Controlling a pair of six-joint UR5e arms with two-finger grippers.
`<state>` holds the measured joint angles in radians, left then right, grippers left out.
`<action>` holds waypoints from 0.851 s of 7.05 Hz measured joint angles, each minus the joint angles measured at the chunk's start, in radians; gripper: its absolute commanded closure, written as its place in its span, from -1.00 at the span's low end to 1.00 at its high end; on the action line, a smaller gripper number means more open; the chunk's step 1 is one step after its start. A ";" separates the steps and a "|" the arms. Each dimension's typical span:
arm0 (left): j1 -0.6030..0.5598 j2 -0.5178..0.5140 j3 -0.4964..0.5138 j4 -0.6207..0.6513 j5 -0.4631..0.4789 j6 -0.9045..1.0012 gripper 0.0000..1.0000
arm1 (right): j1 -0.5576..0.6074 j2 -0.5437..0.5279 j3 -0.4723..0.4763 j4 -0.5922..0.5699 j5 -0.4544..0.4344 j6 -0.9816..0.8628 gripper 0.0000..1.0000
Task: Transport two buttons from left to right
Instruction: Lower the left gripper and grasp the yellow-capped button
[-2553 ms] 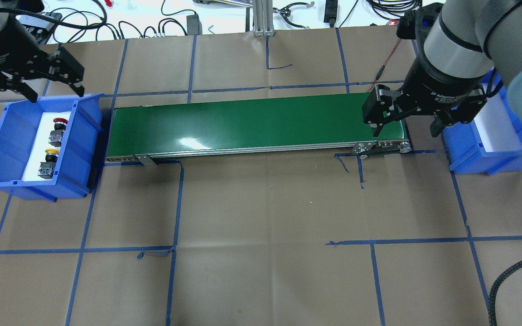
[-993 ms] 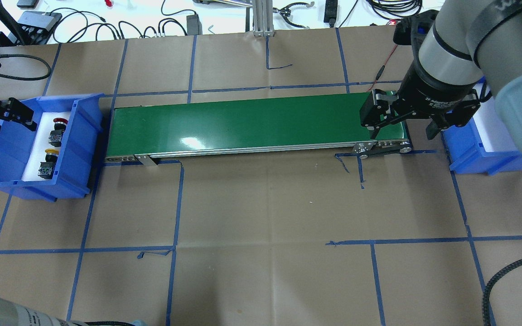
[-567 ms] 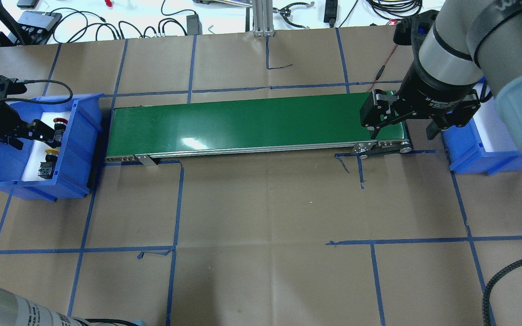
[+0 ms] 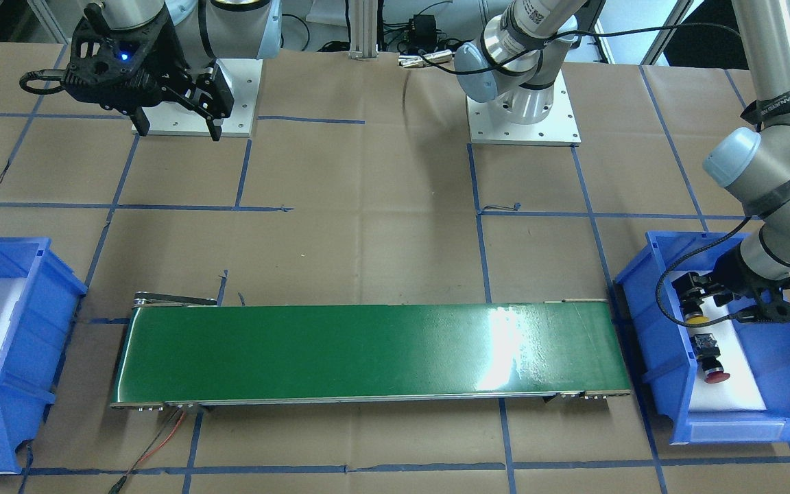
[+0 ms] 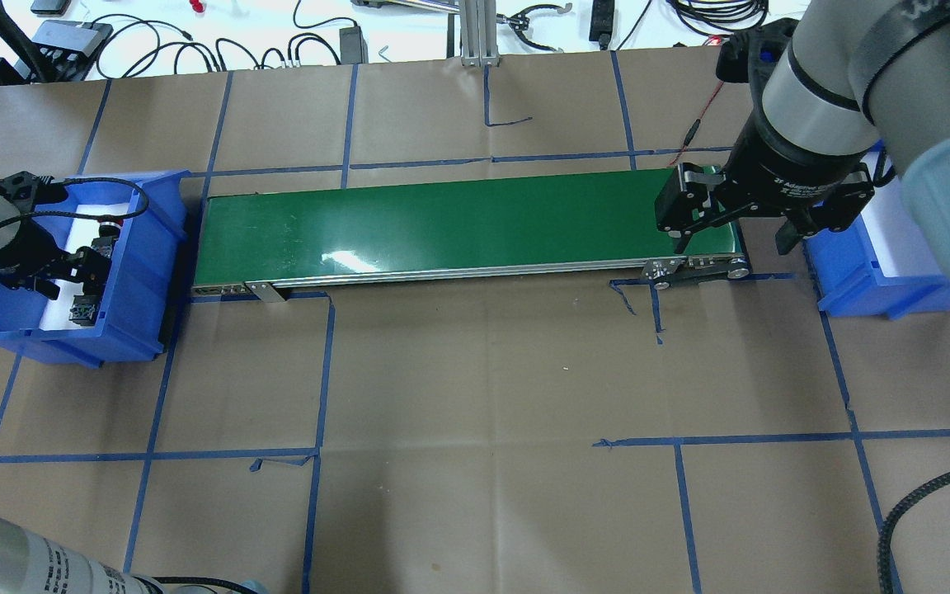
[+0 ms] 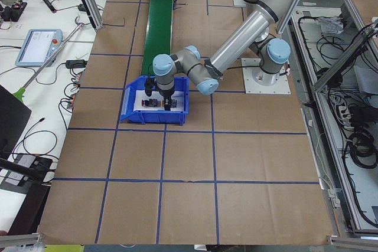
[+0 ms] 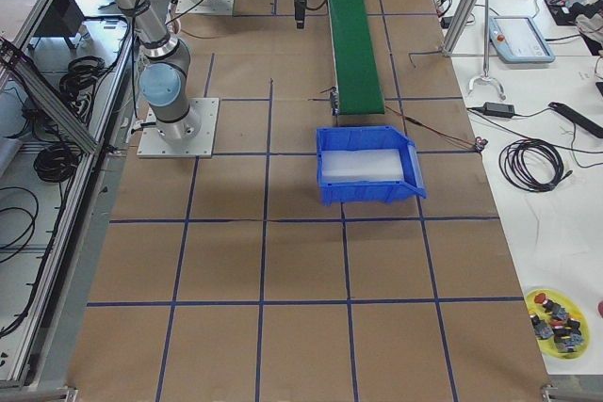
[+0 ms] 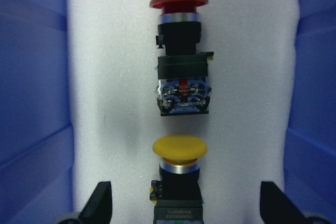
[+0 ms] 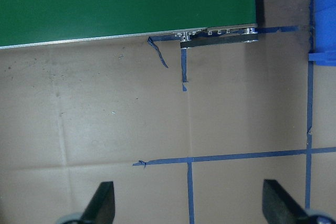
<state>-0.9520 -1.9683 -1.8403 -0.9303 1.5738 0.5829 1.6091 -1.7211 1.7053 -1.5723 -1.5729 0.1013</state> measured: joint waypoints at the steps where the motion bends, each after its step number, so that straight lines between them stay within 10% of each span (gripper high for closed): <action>1: 0.007 -0.006 -0.003 0.002 0.000 0.000 -0.88 | 0.000 0.000 0.000 -0.001 0.000 0.000 -1.00; 4: 0.010 -0.006 0.000 0.004 0.000 0.000 0.44 | 0.000 0.000 0.000 -0.003 0.000 0.001 -1.00; 6: 0.010 0.000 0.008 -0.001 -0.001 -0.001 0.82 | 0.000 0.000 0.000 -0.001 -0.001 0.001 -1.00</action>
<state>-0.9423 -1.9685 -1.8318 -0.9314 1.5728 0.5817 1.6092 -1.7215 1.7056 -1.5735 -1.5740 0.1024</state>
